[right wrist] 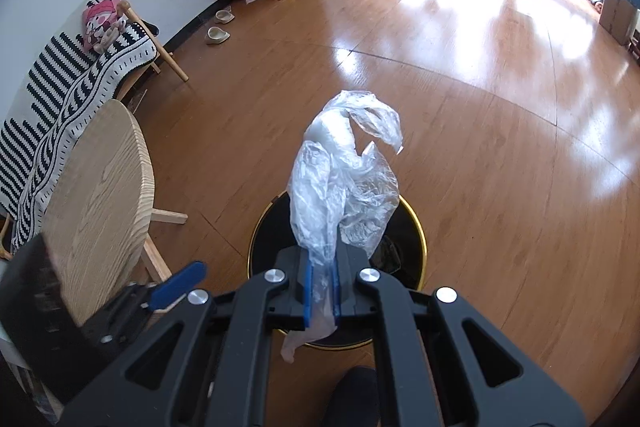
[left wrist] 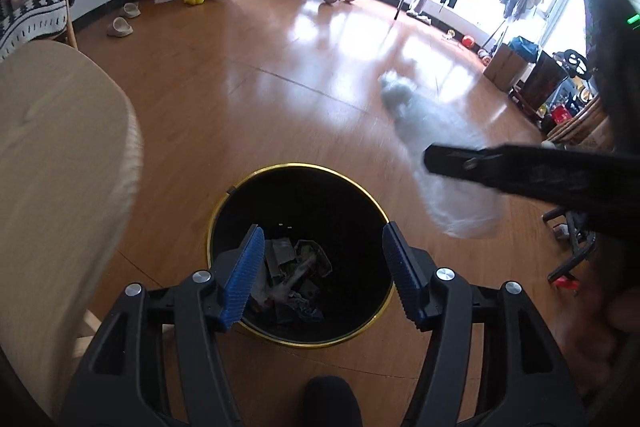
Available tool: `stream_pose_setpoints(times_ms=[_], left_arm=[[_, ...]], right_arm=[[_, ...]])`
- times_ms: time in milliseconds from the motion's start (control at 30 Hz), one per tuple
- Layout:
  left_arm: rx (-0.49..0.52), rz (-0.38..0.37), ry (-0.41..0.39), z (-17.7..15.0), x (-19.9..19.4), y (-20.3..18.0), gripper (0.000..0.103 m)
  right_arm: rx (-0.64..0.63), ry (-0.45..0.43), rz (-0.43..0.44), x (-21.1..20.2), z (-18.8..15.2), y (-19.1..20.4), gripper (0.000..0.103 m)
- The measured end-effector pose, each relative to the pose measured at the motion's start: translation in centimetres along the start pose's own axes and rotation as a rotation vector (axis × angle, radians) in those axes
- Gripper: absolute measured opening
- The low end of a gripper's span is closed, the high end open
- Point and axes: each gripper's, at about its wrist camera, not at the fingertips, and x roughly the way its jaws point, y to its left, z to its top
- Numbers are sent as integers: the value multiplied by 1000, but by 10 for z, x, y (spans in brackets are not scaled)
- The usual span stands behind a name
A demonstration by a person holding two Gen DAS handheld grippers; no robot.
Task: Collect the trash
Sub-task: 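Carry bag and white strip over the bin and open both tools to drop them, then swing back to the table and grasp the blue-white wrapper with the right tool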
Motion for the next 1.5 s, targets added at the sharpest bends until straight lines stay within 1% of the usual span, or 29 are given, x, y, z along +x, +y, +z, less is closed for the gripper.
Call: stream_pose_setpoints(times_ms=[33, 167, 267, 367, 467, 567, 600, 667, 700, 733, 833, 900, 967, 1067, 1167, 1267, 1300, 1333, 1400, 1467, 1500], left_arm=[[7, 0, -9, 0, -8, 0, 61], [40, 26, -63, -3, -50, 4, 70], [43, 53, -105, -10, -86, 18, 74], [23, 106, -133, -20, -118, 41, 75], [-19, 153, -147, -31, -147, 68, 75], [-54, 211, -173, -43, -179, 96, 77], [-59, 229, -179, -46, -187, 103, 77], [-75, 273, -194, -54, -207, 121, 78], [-84, 287, -199, -58, -215, 127, 78], [-99, 299, -206, -63, -226, 136, 78], [-136, 336, -229, -74, -255, 159, 79], [-154, 367, -246, -79, -271, 173, 81], [-173, 401, -263, -86, -284, 176, 84], [-227, 457, -281, -103, -313, 201, 85], [-295, 510, -291, -116, -333, 228, 88], [-387, 593, -291, -134, -354, 261, 89], [-429, 624, -291, -143, -363, 276, 89], [-470, 651, -290, -152, -371, 290, 89], [-533, 697, -288, -166, -383, 311, 89], [-594, 742, -285, -185, -395, 334, 89], [-613, 754, -281, -191, -400, 342, 89]], right_arm=[[-5, 11, 0, 3, -1, 3, 8], [-26, 51, -9, 16, -2, 13, 8], [-40, 77, -20, 27, -2, 21, 8], [-58, 107, -47, 42, -3, 29, 8], [-66, 143, -70, 57, -5, 32, 8], [-72, 182, -76, 68, -8, 36, 8], [-76, 197, -82, 73, -9, 39, 10], [-76, 208, -86, 76, -11, 39, 29], [-74, 206, -93, 77, -11, 40, 56], [-76, 198, -101, 77, -12, 42, 68], [-82, 194, -110, 78, -14, 46, 68], [-96, 193, -125, 77, -16, 53, 68], [-117, 170, -135, 72, -15, 63, 68], [-152, 118, -117, 57, -12, 92, 68], [-204, 57, -45, 38, -13, 141, 68], [-301, 8, 48, 22, -21, 207, 68], [-350, -3, 89, 18, -28, 237, 68], [-385, -8, 120, 16, -33, 258, 69], [-454, -5, 187, 16, -45, 304, 69], [-531, 21, 276, 19, -65, 361, 69], [-553, 30, 297, 20, -70, 376, 69]])
